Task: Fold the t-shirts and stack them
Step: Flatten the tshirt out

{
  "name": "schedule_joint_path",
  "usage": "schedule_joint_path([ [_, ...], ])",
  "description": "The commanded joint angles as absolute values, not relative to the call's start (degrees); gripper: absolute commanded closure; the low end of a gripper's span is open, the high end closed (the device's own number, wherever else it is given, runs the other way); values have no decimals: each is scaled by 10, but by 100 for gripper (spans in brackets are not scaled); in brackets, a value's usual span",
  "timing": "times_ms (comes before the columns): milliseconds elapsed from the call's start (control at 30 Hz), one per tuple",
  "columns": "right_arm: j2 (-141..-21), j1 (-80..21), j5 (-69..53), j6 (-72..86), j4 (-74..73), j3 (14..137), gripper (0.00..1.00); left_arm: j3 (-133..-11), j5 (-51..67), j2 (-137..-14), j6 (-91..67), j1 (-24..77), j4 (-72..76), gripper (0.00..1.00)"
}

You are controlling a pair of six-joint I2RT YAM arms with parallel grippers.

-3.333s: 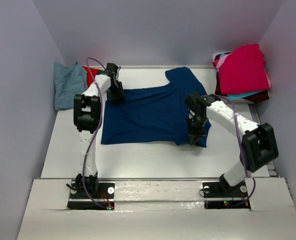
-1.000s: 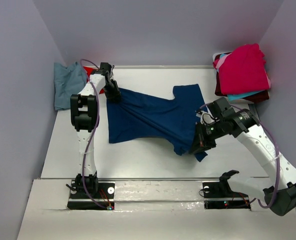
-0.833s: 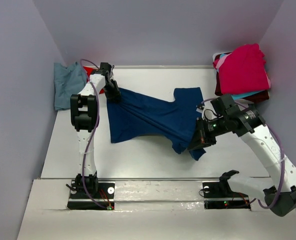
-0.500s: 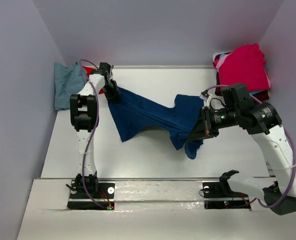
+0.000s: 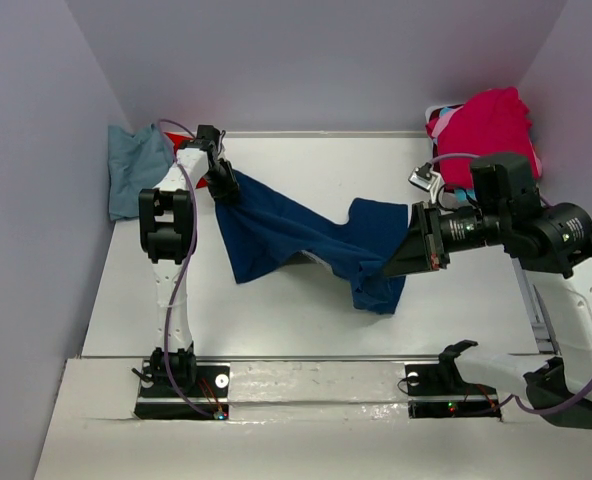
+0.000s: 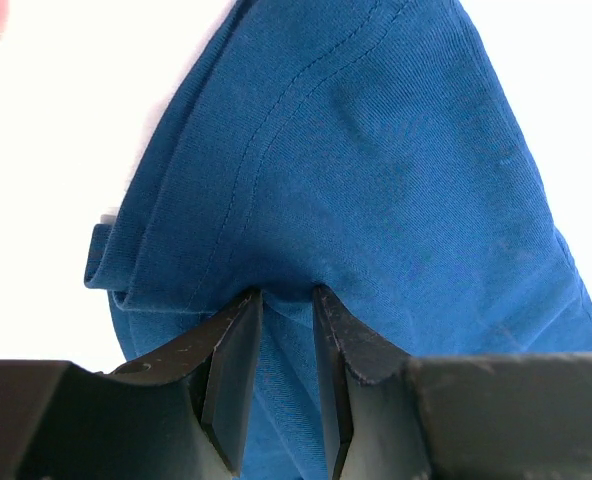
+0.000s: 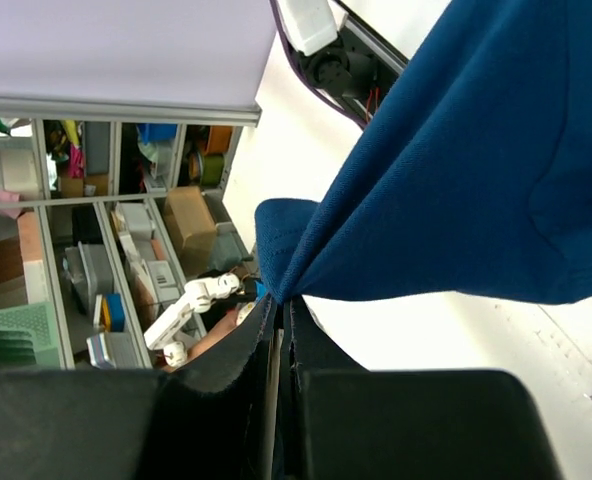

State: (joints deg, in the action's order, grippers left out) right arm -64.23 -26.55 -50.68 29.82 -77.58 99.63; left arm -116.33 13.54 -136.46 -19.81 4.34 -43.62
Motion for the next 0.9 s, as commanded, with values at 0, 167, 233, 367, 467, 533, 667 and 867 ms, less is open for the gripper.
schedule_joint_path([
  [0,-648,-265,-535,294,-851,1006,91,-1138,84,-1404,-179,30,-436,60],
  [167,-651,-265,-537,296,-845,956,65,-1138,88,-1404,-179,30,-434,60],
  [233,-657,-265,-527,290,-849,940,50,-1139,88,-1404,-179,30,-435,60],
  [367,-691,-265,-476,288,-849,944,40,-1141,90,-1405,-178,30,-436,59],
  [467,-724,-265,-403,299,-844,957,39,-1140,91,-1405,-178,30,-435,59],
  [533,-740,-265,-349,322,-816,943,41,-1138,91,-1405,-178,30,-435,59],
  [667,-787,-265,-267,393,-727,912,46,-1131,92,-1401,-177,30,-433,59],
  [867,-957,-229,-117,441,-679,1026,44,-1111,94,-1383,-177,30,-427,59],
])
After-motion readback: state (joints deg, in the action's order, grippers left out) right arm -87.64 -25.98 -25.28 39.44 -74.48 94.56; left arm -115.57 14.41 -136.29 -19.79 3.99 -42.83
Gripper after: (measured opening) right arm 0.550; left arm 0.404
